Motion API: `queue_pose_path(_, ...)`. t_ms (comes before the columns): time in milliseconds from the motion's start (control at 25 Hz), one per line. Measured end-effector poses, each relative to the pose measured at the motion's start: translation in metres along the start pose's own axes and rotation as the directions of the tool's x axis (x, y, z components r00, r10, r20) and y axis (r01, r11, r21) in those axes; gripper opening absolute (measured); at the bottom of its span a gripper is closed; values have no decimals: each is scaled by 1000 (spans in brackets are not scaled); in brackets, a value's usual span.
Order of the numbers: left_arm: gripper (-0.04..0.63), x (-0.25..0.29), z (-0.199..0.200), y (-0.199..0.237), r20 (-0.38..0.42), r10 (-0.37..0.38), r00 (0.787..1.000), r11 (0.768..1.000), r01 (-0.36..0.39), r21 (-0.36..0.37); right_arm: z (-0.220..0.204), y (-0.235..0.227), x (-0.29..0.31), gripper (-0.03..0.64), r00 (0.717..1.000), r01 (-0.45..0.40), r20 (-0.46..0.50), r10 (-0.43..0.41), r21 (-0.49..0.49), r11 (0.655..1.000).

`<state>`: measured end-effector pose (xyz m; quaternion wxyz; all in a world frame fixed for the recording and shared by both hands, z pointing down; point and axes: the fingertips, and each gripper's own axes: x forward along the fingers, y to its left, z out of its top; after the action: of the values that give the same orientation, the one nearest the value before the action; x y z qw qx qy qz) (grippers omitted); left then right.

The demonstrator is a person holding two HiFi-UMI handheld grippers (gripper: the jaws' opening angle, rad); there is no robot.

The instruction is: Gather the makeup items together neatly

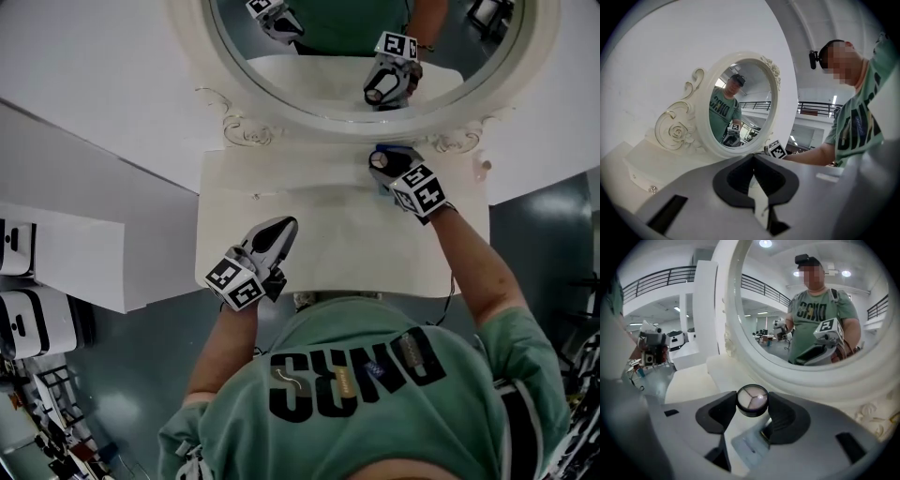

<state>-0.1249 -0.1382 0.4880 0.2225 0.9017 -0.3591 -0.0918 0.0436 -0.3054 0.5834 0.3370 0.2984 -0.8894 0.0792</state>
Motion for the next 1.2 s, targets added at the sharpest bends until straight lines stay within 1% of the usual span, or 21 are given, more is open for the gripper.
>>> queue_pose_path(120,9,-21,6,9,37,43,998,999,-43,1,33,54,5,206,994,-97,48,100,-63,993)
queue_pose_path(240,9,-51,9,18,70,103,992,995,-104,-1,52,111,28,206,977,-202,50,209,-119,972)
queue_pose_path(360,9,-87,8,32,90,159,983,987,-159,-7,56,164,60,206,956,-285,22,292,-151,947)
queue_pose_path(520,9,-143,-4,47,101,250,963,968,-248,-34,42,235,104,206,922,-386,-46,384,-183,904)
queue_pose_path(680,9,-188,-11,57,102,295,950,955,-291,-55,21,278,136,206,910,-415,-110,401,-202,887)
queue_pose_path(880,9,-223,-23,66,102,335,937,941,-328,-82,-8,305,156,206,898,-436,-160,409,-212,875)
queue_pose_path(1040,9,-229,-31,70,94,337,937,940,-329,-95,-26,313,161,207,893,-444,-183,411,-211,871)
queue_pose_path(1200,9,-222,-33,69,74,320,944,945,-312,-102,-45,314,165,207,892,-440,-219,394,-230,868)
